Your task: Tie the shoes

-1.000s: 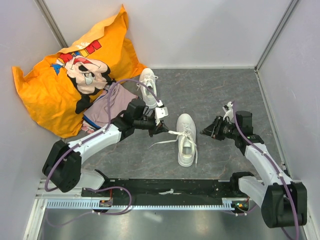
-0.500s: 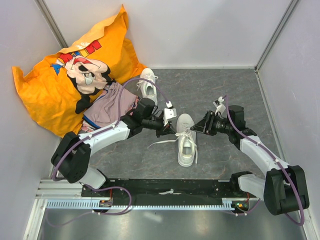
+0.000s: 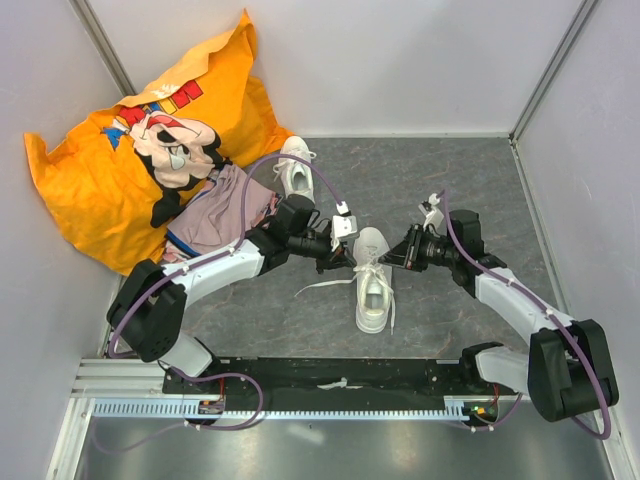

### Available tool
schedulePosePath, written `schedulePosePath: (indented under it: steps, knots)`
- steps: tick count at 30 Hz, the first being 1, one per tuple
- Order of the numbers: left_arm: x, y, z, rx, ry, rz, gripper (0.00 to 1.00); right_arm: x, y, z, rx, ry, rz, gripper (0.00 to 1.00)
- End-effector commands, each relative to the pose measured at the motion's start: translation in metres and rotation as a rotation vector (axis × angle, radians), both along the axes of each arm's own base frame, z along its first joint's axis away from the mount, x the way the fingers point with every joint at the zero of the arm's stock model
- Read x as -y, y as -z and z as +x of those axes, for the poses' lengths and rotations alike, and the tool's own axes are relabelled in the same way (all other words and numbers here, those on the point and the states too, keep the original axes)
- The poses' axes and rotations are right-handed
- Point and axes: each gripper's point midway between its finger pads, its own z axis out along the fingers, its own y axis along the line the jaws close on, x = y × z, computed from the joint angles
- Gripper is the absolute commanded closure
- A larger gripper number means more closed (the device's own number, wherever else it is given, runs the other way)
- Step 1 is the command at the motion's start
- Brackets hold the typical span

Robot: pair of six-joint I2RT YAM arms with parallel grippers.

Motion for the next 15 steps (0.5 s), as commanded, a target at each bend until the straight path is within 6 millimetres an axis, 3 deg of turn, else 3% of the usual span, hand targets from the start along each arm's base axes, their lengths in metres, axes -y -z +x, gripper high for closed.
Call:
schedulePosePath:
  steps: [1, 7, 15]
  knots:
    - [0.006, -0.02, 0.007, 0.064, 0.009, -0.036, 0.98, -0.002, -0.027, 0.014, 0.09, 0.005, 0.005, 1.0]
    - [-0.018, -0.012, 0.003, 0.046, -0.04, -0.001, 0.98, 0.027, -0.028, 0.005, 0.092, 0.062, -0.055, 1.0]
    - [-0.041, -0.025, 0.009, 0.032, -0.127, -0.018, 0.98, 0.051, -0.009, -0.007, 0.039, 0.15, -0.109, 1.0]
